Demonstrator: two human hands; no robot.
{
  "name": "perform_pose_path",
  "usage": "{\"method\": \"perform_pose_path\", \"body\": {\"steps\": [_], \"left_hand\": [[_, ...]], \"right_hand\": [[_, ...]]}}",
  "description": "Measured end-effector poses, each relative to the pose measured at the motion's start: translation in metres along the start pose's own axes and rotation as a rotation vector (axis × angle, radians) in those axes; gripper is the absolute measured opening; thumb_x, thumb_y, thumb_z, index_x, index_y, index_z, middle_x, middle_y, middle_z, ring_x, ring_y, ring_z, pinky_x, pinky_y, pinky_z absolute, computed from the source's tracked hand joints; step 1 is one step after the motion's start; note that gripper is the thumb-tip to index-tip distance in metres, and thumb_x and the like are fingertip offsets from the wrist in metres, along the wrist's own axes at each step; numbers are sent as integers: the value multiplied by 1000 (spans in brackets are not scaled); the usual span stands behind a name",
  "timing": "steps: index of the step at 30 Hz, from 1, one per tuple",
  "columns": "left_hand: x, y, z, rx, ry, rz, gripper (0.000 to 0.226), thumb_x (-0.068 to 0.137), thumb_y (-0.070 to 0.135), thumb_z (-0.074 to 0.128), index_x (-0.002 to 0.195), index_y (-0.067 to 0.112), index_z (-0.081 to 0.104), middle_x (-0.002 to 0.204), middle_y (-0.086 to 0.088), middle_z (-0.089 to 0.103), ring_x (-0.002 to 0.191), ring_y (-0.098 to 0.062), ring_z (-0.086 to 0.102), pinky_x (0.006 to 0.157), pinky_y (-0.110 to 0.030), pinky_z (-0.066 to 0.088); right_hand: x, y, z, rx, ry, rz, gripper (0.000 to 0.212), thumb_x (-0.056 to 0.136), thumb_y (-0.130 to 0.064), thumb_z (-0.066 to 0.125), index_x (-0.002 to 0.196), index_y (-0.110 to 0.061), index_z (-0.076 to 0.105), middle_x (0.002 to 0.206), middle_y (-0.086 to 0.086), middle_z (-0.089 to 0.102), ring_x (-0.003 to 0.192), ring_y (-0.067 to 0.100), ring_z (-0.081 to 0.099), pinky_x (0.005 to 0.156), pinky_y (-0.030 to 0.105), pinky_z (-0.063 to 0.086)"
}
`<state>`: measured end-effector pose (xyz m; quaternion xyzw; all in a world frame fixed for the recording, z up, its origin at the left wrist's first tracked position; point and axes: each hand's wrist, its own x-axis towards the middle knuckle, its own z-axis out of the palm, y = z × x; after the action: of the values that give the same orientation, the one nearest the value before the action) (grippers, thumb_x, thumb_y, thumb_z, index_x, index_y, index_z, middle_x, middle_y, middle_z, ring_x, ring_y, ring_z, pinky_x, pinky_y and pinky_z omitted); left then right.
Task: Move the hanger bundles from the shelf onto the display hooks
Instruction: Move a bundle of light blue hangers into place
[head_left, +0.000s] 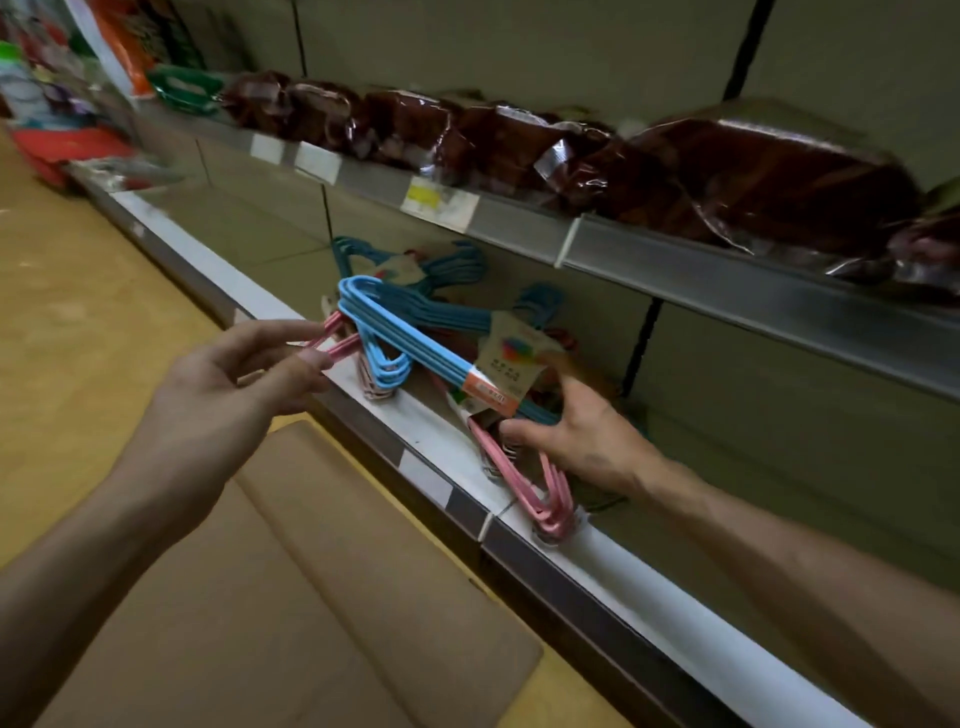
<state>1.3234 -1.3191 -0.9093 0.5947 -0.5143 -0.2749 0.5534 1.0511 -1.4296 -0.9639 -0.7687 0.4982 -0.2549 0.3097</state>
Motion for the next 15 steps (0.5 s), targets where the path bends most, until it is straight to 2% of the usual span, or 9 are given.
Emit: {"method": "perform_pose_path", "body": {"steps": [2, 3, 5, 9, 15], "left_hand": [[2, -5, 10, -37, 6, -37, 21, 93, 20, 64, 110, 29, 70, 100, 1, 75, 94, -16, 72, 90, -46, 55], [4, -7, 15, -63, 9, -58, 21, 93, 20, 64, 111, 29, 69, 101, 1, 75, 94, -16, 72, 90, -45, 56], [7, -10, 27, -121, 11, -88, 22, 93, 22, 64, 113, 28, 68, 102, 1, 75, 94, -16, 72, 87, -43, 56], [11, -12, 56, -170, 2, -106, 23, 94, 20, 63, 116, 26, 67, 102, 3, 74, 92, -14, 72, 82, -37, 57], [10, -22, 88, -130, -66, -122, 21, 95, 22, 62, 115, 29, 65, 101, 5, 74, 90, -12, 72, 81, -38, 59]], "right_hand": [[10, 24, -16, -36, 92, 17, 101, 71, -43, 86, 149, -28, 24, 142, -3, 46, 131, 16, 46, 103, 25, 38], [14, 35, -22, -134, 125, 18, 111, 65, -48, 89, 151, -29, 22, 148, -1, 43, 134, 18, 44, 105, 27, 38], [18, 49, -29, -204, 69, 73, 123, 58, -53, 90, 154, -33, 15, 152, -2, 39, 136, 19, 41, 107, 32, 38], [32, 74, -24, -176, -29, 96, 132, 44, -70, 89, 149, -50, 12, 147, -11, 44, 133, 15, 46, 107, 48, 44], [39, 74, -16, -124, -77, 87, 129, 56, -59, 89, 153, -45, 5, 150, -8, 39, 134, 16, 41, 108, 43, 42]]}}
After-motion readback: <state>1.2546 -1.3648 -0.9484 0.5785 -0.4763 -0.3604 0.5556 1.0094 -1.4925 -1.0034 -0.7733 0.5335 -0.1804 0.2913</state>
